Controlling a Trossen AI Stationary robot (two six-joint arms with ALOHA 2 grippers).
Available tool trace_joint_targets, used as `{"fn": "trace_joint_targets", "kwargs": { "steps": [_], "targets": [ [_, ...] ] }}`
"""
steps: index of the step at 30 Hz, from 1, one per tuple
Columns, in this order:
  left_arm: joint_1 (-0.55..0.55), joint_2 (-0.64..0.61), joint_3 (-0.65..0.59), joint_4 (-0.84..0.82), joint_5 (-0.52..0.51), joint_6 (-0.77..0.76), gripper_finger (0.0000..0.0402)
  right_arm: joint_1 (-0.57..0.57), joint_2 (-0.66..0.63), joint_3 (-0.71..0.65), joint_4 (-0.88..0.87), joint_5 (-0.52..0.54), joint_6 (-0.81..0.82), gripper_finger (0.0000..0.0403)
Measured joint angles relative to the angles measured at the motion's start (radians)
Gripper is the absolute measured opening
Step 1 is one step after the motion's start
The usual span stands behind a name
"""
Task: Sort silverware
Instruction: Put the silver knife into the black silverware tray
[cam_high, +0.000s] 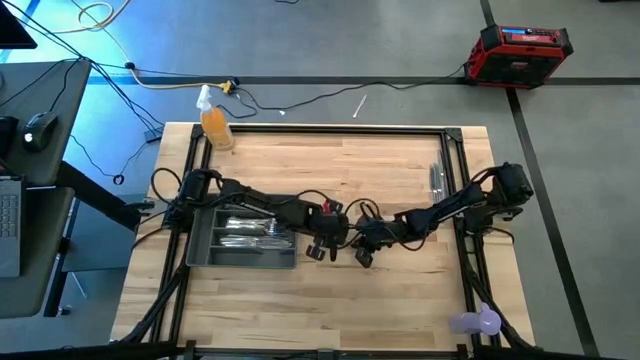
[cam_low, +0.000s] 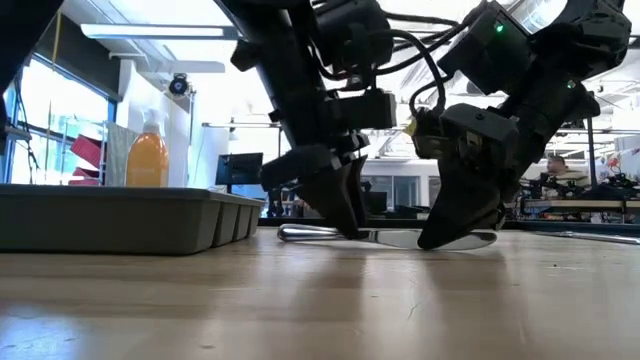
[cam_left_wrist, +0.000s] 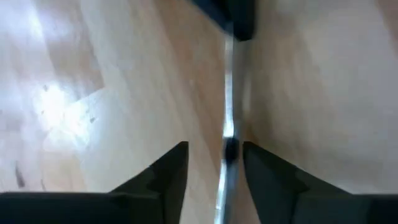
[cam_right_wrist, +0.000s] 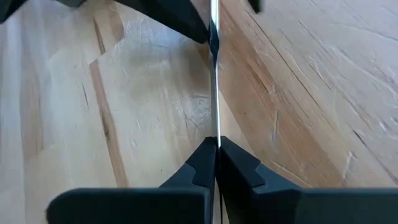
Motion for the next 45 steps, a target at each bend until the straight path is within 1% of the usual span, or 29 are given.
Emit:
{"fn": "trace_joint_targets", "kwargs": {
  "steps": [3,5,7,10,11,13,16,18,20,23,26,30,32,33,34,35,37,40,41,43,45],
  "targets": [
    [0.022,0.016,0.001,-0.002,0.039,-0.002,0.0151,0.000,0.000,-0.001,0.006,-0.001,-0.009,0.0000],
    [0.035,0.024,0.003,-0.007,0.087,-0.005,0.0138,-0.001,-0.003,-0.002,0.009,-0.002,-0.023,0.0000],
    [0.041,0.035,0.007,-0.015,0.126,-0.009,0.0112,-0.001,-0.003,-0.004,0.014,-0.003,-0.042,0.0000],
    [0.040,0.037,0.006,-0.034,0.141,-0.015,0.0053,-0.001,-0.008,-0.005,0.017,-0.004,-0.083,0.0008],
    [0.039,0.037,0.006,-0.037,0.139,-0.017,0.0031,-0.001,-0.012,-0.003,0.014,-0.007,-0.106,0.0016],
    [0.038,0.032,0.005,-0.038,0.139,-0.019,0.0011,-0.001,-0.031,0.001,0.002,-0.015,-0.134,0.0039],
    [0.026,0.024,0.005,-0.047,0.107,-0.027,0.0009,-0.002,-0.085,0.019,-0.056,-0.037,-0.167,0.0089],
    [0.016,0.018,0.005,-0.052,0.094,-0.035,0.0005,0.003,-0.144,0.038,-0.117,-0.054,-0.204,0.0121],
    [-0.005,0.003,0.005,-0.093,0.061,-0.051,0.0004,0.022,-0.211,0.074,-0.131,-0.048,-0.235,0.0145],
    [-0.042,-0.040,0.012,-0.198,-0.020,-0.052,0.0002,0.063,-0.312,0.113,-0.215,0.047,-0.270,0.0164],
    [-0.073,-0.114,0.026,-0.297,-0.078,-0.079,0.0002,0.123,-0.406,0.149,-0.272,0.207,-0.301,0.0168],
    [-0.095,-0.240,0.026,-0.455,-0.091,-0.155,0.0000,0.213,-0.489,0.158,-0.272,0.415,-0.325,0.0169],
    [-0.103,-0.314,0.026,-0.509,-0.071,-0.210,0.0000,0.250,-0.505,0.158,-0.267,0.494,-0.324,0.0169],
    [-0.104,-0.362,0.014,-0.580,-0.037,-0.233,0.0000,0.267,-0.508,0.158,-0.263,0.531,-0.324,0.0169],
    [-0.109,-0.406,-0.002,-0.652,-0.006,-0.257,0.0000,0.282,-0.508,0.158,-0.258,0.557,-0.324,0.0169],
    [-0.113,-0.442,-0.017,-0.670,0.004,-0.277,0.0000,0.293,-0.505,0.157,-0.255,0.575,-0.325,0.0169],
    [-0.124,-0.507,-0.051,-0.646,-0.002,-0.318,0.0000,0.307,-0.495,0.155,-0.252,0.592,-0.324,0.0169],
    [-0.124,-0.614,-0.108,-0.682,-0.020,-0.350,0.0000,0.307,-0.484,0.154,-0.252,0.605,-0.324,0.0169],
    [-0.124,-0.644,-0.123,-0.660,-0.023,-0.362,0.0000,0.306,-0.479,0.154,-0.251,0.607,-0.324,0.0169],
    [-0.123,-0.685,-0.162,-0.655,-0.029,-0.391,0.0000,0.301,-0.470,0.154,-0.249,0.608,-0.319,0.0169],
    [-0.124,-0.720,-0.200,-0.683,-0.006,-0.410,0.0000,0.297,-0.468,0.154,-0.250,0.607,-0.308,0.0169]
  ]
}}
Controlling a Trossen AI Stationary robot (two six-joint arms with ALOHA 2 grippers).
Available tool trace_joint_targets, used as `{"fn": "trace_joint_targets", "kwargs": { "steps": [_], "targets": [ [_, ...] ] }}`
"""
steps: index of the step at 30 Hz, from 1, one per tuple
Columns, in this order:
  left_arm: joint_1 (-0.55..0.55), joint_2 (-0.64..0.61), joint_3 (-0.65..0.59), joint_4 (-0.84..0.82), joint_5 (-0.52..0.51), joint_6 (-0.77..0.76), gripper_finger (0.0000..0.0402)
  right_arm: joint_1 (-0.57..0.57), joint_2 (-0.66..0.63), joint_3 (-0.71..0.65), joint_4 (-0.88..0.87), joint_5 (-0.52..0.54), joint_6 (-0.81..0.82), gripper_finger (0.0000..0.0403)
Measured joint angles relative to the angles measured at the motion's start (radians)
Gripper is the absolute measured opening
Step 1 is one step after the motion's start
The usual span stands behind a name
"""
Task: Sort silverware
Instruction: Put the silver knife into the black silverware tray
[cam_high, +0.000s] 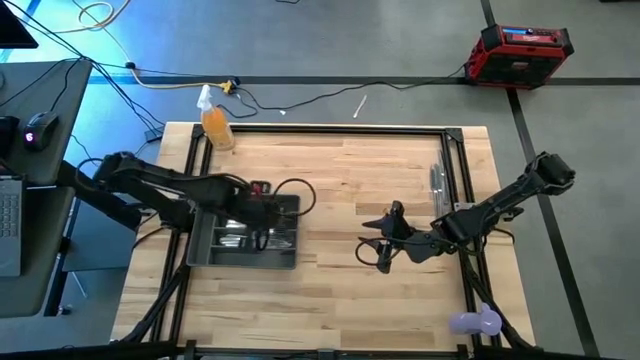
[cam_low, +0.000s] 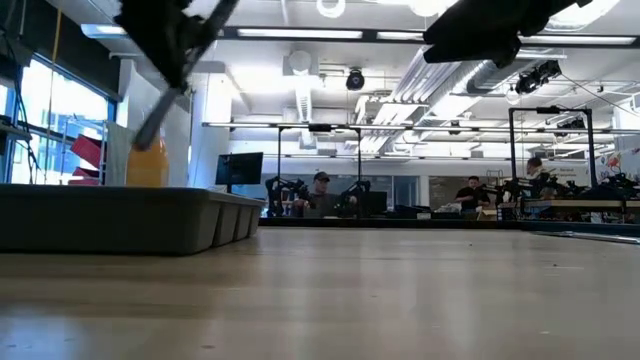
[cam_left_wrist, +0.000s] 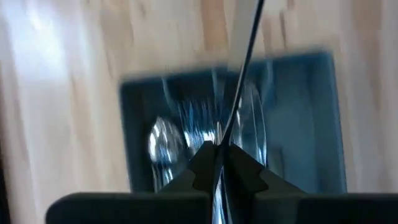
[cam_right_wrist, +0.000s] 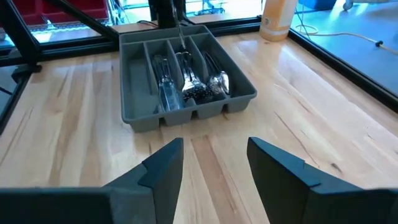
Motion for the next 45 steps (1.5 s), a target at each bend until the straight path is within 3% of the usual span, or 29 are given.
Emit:
{"fn": "trace_joint_targets", "kwargs": {
  "steps": [6,13,24,34,39,42,45],
  "targets": [
    [-0.011,-0.037,-0.102,-0.054,0.185,-0.083,0.0000,-0.002,0.005,0.000,-0.003,0.001,0.011,0.0169],
    [-0.023,-0.019,-0.227,-0.045,0.281,-0.122,0.0000,-0.018,0.005,0.000,-0.007,0.000,0.022,0.0169],
    [0.014,0.042,-0.378,0.014,0.284,-0.109,0.0004,-0.020,0.005,0.000,-0.010,0.000,0.039,0.0169],
    [0.014,0.043,-0.370,-0.015,0.276,-0.119,0.0075,-0.020,0.004,0.000,-0.014,0.000,0.039,0.0169],
    [0.007,0.043,-0.312,-0.136,0.195,-0.173,0.0100,-0.021,0.004,0.001,-0.037,0.001,0.059,0.0169],
    [-0.013,0.043,-0.254,-0.217,0.092,-0.212,0.0103,-0.050,0.004,0.002,-0.113,0.027,0.169,0.0169],
    [-0.039,0.031,-0.189,-0.222,-0.058,-0.257,0.0103,-0.129,0.003,0.002,-0.300,0.020,0.318,0.0169]
  ]
}}
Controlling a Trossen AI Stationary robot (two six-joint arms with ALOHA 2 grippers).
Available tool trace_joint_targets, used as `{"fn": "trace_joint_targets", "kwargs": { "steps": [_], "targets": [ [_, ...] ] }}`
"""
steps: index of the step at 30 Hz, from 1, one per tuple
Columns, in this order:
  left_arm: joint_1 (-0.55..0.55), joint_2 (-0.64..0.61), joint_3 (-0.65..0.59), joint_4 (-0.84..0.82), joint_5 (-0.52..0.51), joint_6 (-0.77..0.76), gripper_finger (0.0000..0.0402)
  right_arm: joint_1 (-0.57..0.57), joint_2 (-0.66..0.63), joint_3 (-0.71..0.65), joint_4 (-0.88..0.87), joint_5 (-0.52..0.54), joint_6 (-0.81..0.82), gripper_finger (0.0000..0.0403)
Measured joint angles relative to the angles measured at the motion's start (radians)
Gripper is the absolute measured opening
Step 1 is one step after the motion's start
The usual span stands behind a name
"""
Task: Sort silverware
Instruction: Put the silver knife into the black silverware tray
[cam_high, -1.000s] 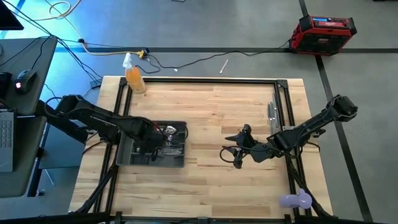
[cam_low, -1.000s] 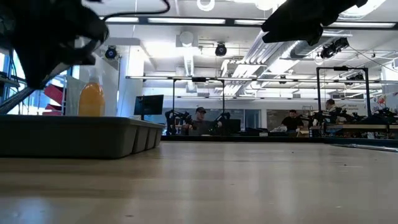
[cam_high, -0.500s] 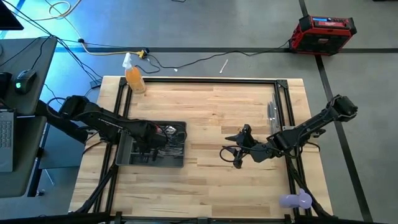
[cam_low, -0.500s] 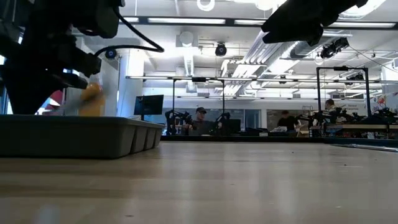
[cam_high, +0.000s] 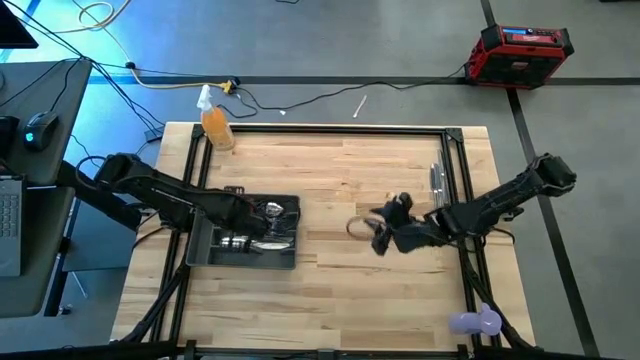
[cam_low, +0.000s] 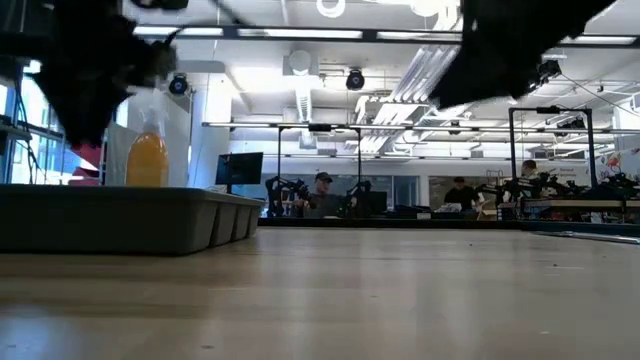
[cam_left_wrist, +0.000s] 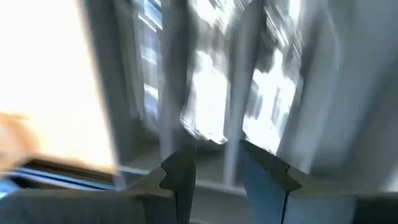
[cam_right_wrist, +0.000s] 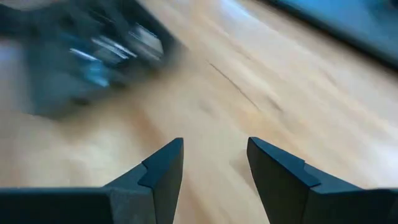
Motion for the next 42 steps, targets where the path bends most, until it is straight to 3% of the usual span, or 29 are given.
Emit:
{"fn": "trace_joint_targets", "kwargs": {
  "steps": [5,11,15,19,24,31,42],
  "targets": [
    [-0.049,-0.041,0.068,0.117,-0.235,-0.088,0.0103,-0.206,0.000,0.000,-0.459,-0.164,0.339,0.0169],
    [-0.075,-0.062,0.069,0.422,-0.381,0.002,0.0103,-0.399,0.010,0.000,-0.718,-0.246,0.373,0.0152],
    [-0.074,-0.057,0.069,0.584,-0.372,0.105,0.0103,-0.463,0.062,0.000,-0.785,-0.252,0.346,0.0095],
    [-0.074,-0.057,0.069,0.635,-0.373,0.136,0.0103,-0.494,0.164,0.000,-0.872,-0.252,0.339,0.0014],
    [-0.074,-0.057,0.067,0.639,-0.380,0.128,0.0104,-0.522,0.321,0.000,-0.942,-0.276,0.373,0.0002],
    [-0.077,-0.057,0.062,0.637,-0.376,0.127,0.0104,-0.567,0.490,0.000,-0.907,-0.283,0.350,0.0000],
    [-0.096,-0.057,0.062,0.632,-0.375,0.118,0.0104,-0.625,0.485,-0.031,-0.766,-0.343,0.253,0.0000]
  ]
}}
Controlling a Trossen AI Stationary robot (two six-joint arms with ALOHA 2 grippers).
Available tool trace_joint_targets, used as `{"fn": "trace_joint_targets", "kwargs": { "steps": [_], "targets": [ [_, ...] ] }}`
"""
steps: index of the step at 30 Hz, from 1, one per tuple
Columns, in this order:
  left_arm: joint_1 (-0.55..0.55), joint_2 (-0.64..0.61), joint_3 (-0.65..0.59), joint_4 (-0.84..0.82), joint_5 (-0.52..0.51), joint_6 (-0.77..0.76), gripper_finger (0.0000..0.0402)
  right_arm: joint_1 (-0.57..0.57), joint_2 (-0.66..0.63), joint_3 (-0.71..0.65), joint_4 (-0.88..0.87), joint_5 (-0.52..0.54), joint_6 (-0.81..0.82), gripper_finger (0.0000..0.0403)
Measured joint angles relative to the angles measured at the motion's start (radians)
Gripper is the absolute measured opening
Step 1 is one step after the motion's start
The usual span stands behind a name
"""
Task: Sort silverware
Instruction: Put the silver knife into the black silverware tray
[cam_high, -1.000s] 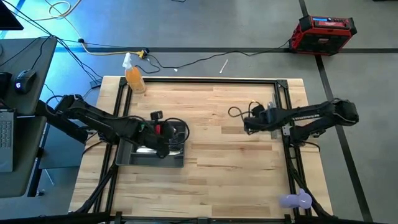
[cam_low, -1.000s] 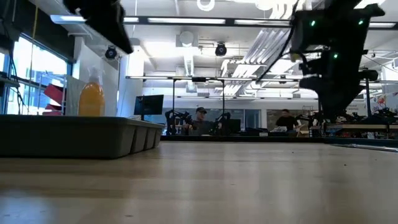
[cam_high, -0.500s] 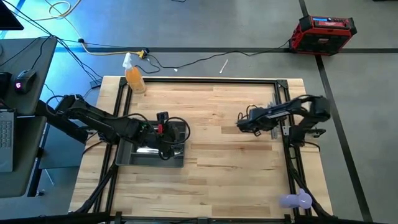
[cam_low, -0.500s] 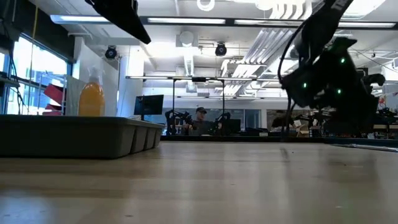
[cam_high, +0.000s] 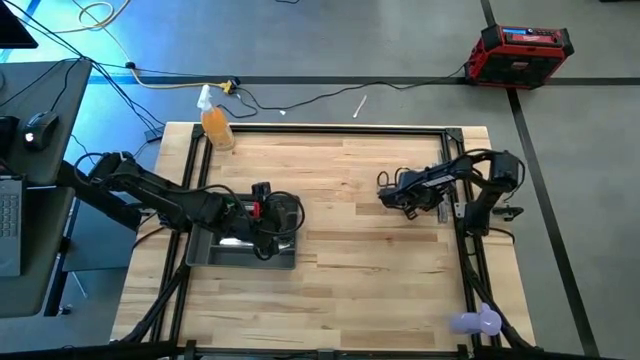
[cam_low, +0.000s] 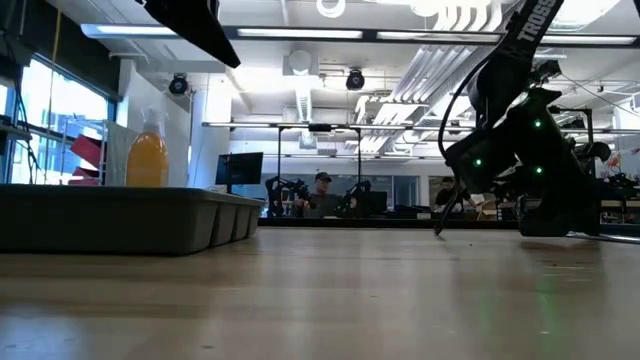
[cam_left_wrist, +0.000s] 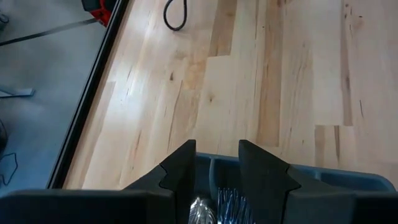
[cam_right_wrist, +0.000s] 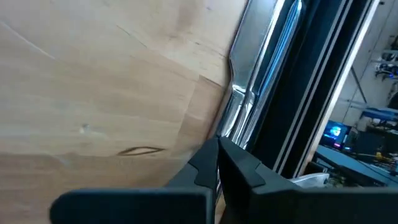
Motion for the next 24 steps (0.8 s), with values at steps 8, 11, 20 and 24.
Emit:
{"fn": "trace_joint_targets", "kwargs": {
  "steps": [8,11,20,24],
  "targets": [
    [0.001,0.000,0.001,0.001,-0.001,0.000,0.0104,0.090,-0.128,0.016,0.102,-0.150,0.010,0.0000],
    [0.001,0.000,0.001,0.002,-0.002,0.000,0.0104,0.119,-0.186,0.019,0.126,-0.175,0.035,0.0000],
    [0.001,0.002,0.001,0.005,-0.004,0.001,0.0104,0.069,-0.200,-0.025,-0.111,-0.085,0.155,0.0000],
    [0.001,0.003,0.001,0.003,-0.004,0.000,0.0104,0.051,-0.177,-0.089,-0.063,-0.084,0.150,0.0000]
  ]
}}
